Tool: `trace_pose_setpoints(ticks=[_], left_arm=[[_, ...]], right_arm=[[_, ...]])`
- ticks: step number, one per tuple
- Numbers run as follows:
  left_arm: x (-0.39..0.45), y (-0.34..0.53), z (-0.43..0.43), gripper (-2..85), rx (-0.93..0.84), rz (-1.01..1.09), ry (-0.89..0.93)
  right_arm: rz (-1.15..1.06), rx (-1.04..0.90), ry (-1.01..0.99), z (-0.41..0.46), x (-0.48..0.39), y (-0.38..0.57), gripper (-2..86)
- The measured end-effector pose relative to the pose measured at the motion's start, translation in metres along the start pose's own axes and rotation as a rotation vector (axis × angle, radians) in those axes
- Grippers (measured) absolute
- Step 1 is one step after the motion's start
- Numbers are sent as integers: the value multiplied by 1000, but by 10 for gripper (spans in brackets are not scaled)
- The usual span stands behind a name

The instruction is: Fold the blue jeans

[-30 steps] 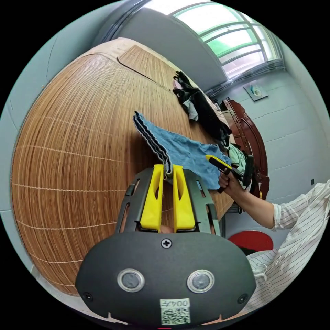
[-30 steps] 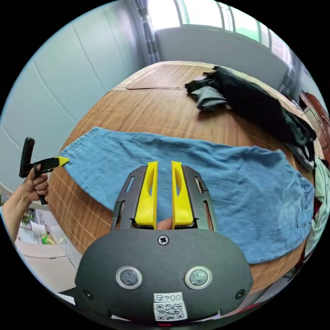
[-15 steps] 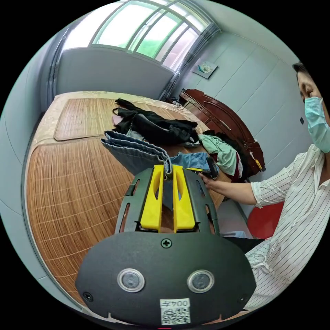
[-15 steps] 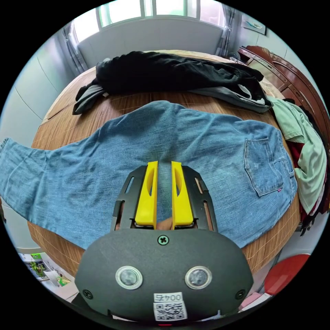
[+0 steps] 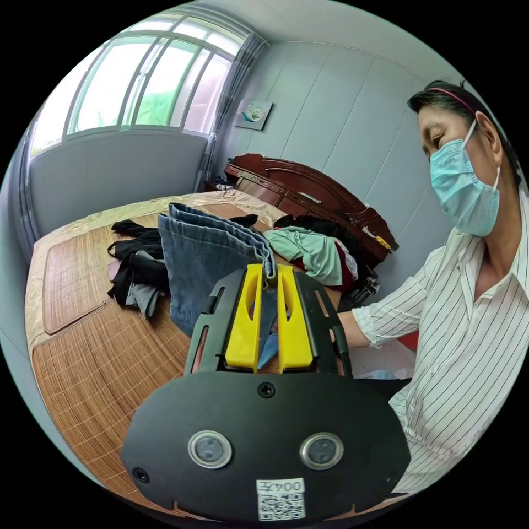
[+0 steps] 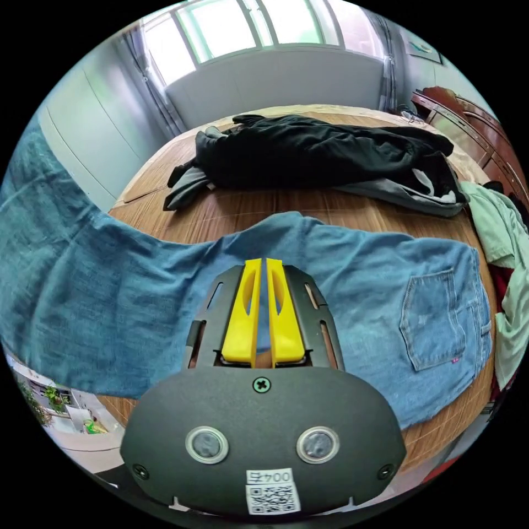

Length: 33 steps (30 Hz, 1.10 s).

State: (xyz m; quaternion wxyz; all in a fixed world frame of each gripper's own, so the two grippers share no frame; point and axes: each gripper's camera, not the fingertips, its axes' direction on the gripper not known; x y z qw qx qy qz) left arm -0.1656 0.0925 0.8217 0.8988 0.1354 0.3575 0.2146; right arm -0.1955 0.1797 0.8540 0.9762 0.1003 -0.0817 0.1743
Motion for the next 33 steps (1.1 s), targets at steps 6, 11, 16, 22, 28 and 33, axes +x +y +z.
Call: trace_pose_setpoints(ticks=[6, 11, 16, 22, 28, 33], left_arm=[[42, -79, -4, 9, -6, 34, 38], [80, -160, 13, 9, -41, 79, 115], [134, -238, 56, 10, -65, 159, 187], [203, -324, 168, 11, -79, 196, 235], [243, -332, 342, 13, -182, 100, 143], [285, -321, 450, 16, -337, 87, 66]], right_arm=[[-52, -207, -72, 46, 52, -52, 42], [58, -81, -262, -20, 123, 0, 52], [199, -65, -424, -69, 223, 59, 64], [242, 11, -449, -160, 379, 54, 62], [375, -4, -550, -179, 541, 66, 35], [561, -28, -803, -154, 642, 106, 41]])
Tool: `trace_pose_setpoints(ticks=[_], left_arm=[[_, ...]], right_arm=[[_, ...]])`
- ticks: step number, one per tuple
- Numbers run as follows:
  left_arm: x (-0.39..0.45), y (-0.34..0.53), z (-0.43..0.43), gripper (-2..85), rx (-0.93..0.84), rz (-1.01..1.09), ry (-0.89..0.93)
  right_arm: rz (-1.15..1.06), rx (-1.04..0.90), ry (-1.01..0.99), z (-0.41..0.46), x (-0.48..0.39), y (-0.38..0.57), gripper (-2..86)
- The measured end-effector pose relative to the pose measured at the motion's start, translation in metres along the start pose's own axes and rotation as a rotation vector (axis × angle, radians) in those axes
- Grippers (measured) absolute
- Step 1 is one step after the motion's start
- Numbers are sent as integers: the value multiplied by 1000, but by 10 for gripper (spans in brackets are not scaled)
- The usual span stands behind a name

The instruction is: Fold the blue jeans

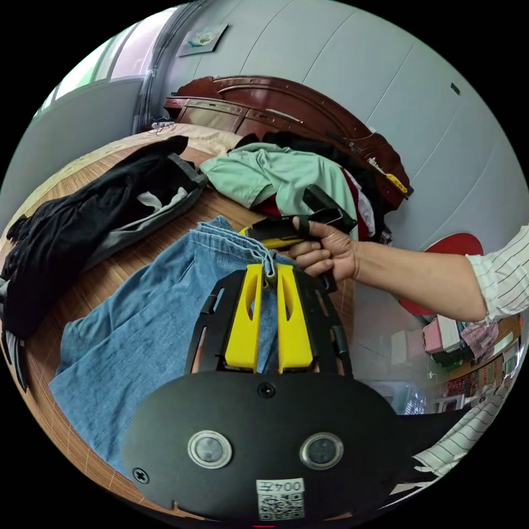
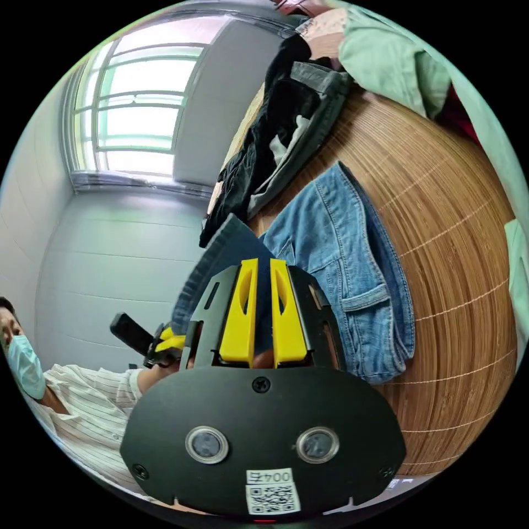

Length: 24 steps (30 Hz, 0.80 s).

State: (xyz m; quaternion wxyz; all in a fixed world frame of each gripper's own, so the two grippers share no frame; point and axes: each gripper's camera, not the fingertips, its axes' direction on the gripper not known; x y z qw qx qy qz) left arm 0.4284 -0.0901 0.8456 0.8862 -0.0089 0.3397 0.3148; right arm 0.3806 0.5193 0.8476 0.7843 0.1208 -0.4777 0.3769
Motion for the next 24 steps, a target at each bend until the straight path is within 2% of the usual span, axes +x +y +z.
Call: trace_pose_setpoints(ticks=[1, 3, 10, 15, 18, 24], left_arm=[[13, -9, 12, 18, -22, 16, -2], [33, -25, 20, 22, -55, 28, -4], [86, -67, -5, 65, -81, -55, 45], [114, -88, -46, 101, -87, -60, 27], [118, -91, -86, 112, -85, -68, -41], [99, -56, -162, 122, -180, -77, -347]], right_arm=[[38, 6, -101, -14, 17, -1, 50], [59, -13, -180, -28, 32, -2, 68], [9, -262, 13, -27, 20, -8, 117], [-14, -360, 43, -4, 10, -2, 114], [-3, -337, 105, 0, 2, -11, 100], [-33, -324, 371, 23, -30, -3, 42]])
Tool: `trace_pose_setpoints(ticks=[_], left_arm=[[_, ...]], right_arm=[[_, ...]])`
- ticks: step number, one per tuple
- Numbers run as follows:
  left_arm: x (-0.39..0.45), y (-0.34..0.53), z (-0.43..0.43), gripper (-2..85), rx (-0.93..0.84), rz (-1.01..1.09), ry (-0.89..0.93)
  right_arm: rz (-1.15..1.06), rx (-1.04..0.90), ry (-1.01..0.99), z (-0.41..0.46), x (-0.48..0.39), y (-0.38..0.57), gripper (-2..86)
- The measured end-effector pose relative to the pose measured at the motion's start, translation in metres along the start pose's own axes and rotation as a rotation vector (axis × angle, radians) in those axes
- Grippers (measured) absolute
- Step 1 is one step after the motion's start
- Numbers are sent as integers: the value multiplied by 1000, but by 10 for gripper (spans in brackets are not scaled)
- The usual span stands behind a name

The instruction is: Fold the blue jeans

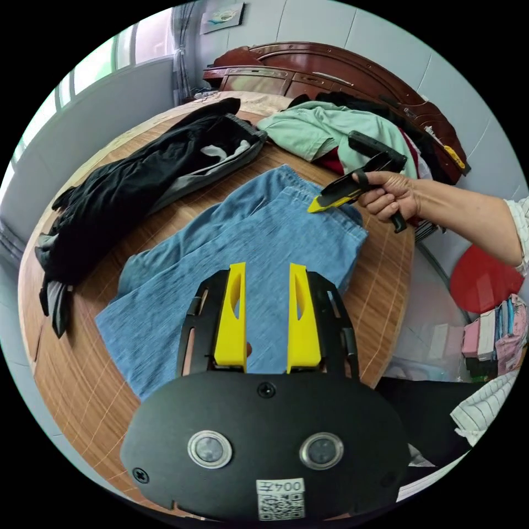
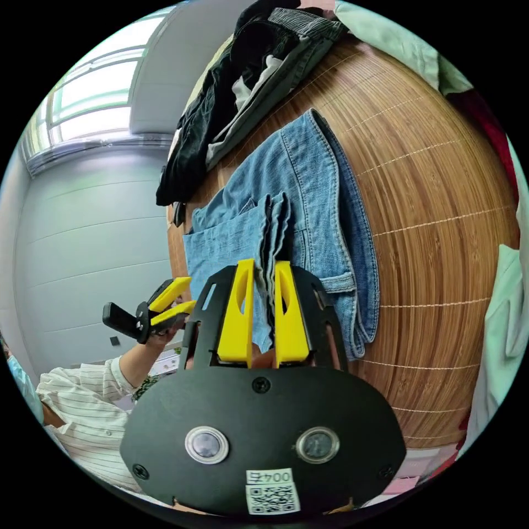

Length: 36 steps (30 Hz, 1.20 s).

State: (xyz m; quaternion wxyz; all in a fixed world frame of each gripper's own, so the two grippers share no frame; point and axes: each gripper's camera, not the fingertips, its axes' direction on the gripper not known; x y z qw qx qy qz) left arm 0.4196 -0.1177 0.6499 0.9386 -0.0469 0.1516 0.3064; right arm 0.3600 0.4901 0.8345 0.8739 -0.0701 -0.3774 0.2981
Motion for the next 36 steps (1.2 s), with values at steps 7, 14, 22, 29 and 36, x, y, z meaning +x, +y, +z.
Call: trace_pose_setpoints(ticks=[7, 14, 22, 29, 36], left_arm=[[-43, 36, -52, 158, -8, -80, -167], [-28, 48, -47, 173, -57, -105, -172], [-4, 54, -47, 175, -66, -89, -175], [31, 87, -115, 173, -6, -136, -171], [27, 174, -154, 170, -62, -281, -176]], right_arm=[[-356, 87, 317, -14, -130, 35, 32], [-498, 146, 453, -7, -163, 54, 33], [-237, 193, 427, 36, -103, 70, 59], [-358, 434, 554, 40, -190, 123, 17], [-433, 273, 213, 146, -255, 130, 42]])
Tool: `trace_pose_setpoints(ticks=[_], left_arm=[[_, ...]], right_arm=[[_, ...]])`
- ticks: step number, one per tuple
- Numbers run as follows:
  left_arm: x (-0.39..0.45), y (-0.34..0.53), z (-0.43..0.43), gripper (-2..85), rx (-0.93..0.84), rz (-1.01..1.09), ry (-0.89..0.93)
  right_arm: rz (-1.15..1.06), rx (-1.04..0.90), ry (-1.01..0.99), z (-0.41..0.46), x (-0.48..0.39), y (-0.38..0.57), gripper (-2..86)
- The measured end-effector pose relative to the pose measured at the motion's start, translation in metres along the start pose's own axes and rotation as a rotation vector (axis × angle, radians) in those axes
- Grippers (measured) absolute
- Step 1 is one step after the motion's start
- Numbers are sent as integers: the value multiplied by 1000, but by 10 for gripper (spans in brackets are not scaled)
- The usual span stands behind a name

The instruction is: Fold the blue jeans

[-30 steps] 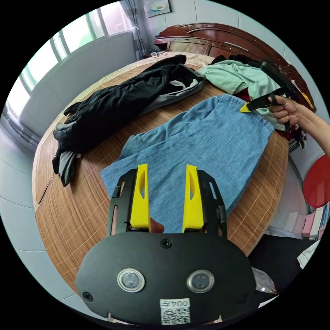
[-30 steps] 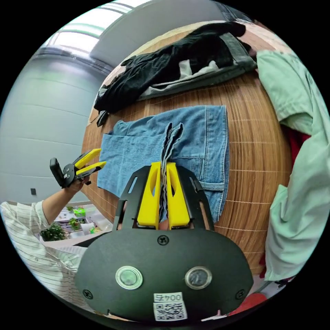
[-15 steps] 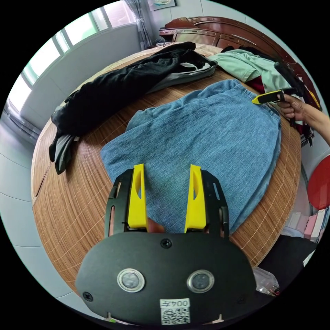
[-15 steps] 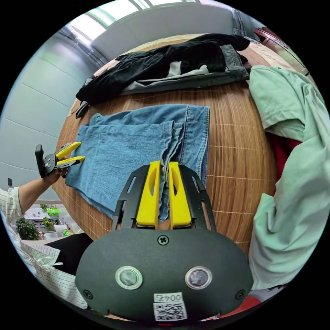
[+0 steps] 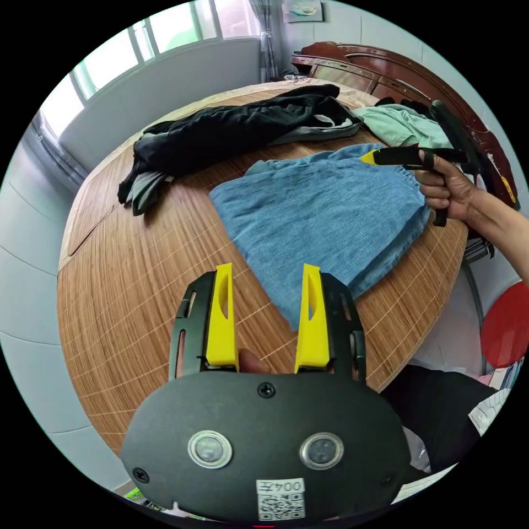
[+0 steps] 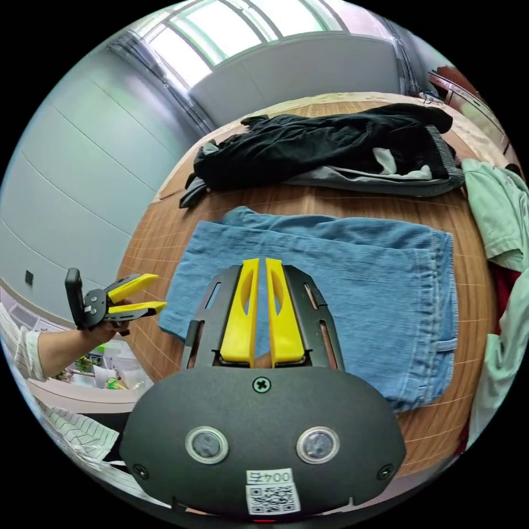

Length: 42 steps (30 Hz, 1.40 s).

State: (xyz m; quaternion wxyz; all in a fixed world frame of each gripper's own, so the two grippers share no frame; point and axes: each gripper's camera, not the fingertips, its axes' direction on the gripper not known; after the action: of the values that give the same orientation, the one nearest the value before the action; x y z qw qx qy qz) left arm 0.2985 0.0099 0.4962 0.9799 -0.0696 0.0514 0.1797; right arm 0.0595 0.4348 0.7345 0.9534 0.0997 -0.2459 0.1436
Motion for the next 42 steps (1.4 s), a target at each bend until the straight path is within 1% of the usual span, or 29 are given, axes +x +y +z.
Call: trace_pose_setpoints(ticks=[2, 4, 6, 8, 10, 12, 16, 19, 22, 26, 32, 34, 42], left_arm=[[-8, 16, -8, 168, -26, 11, 12], [-4, 24, -12, 167, -41, 68, 16], [8, 34, -12, 166, -56, 133, 29], [27, 49, -3, 167, -79, 202, 34], [38, 58, 5, 169, -84, 204, 61], [52, 64, 11, 170, -77, 208, 63], [75, 71, 24, 171, -69, 174, 23], [81, 73, 31, 170, -79, 70, -19], [94, 77, 35, 168, -76, 7, -52], [114, 86, 25, 165, -7, -75, -70], [133, 101, 19, 159, 11, -201, -69], [139, 108, 15, 155, 25, -224, -111], [147, 115, 58, 141, -45, -314, -194]], right_arm=[[-9, 0, -85, 7, -29, 28, 50], [26, -87, -199, 30, -61, 73, 59], [73, -153, -234, 50, -75, 103, 66], [203, -173, -285, 67, -69, 121, 74], [437, -165, -384, 88, -42, 134, 80], [560, -148, -423, 99, -25, 137, 79], [672, -128, -513, 103, -10, 130, 69], [676, -59, -599, 92, -8, 120, 64], [657, -40, -619, 86, -9, 110, 64], [645, -34, -611, 85, -8, 107, 60], [639, -39, -593, 89, -11, 110, 57], [642, -39, -588, 90, -13, 112, 56], [604, -53, -548, 94, -21, 106, 54]])
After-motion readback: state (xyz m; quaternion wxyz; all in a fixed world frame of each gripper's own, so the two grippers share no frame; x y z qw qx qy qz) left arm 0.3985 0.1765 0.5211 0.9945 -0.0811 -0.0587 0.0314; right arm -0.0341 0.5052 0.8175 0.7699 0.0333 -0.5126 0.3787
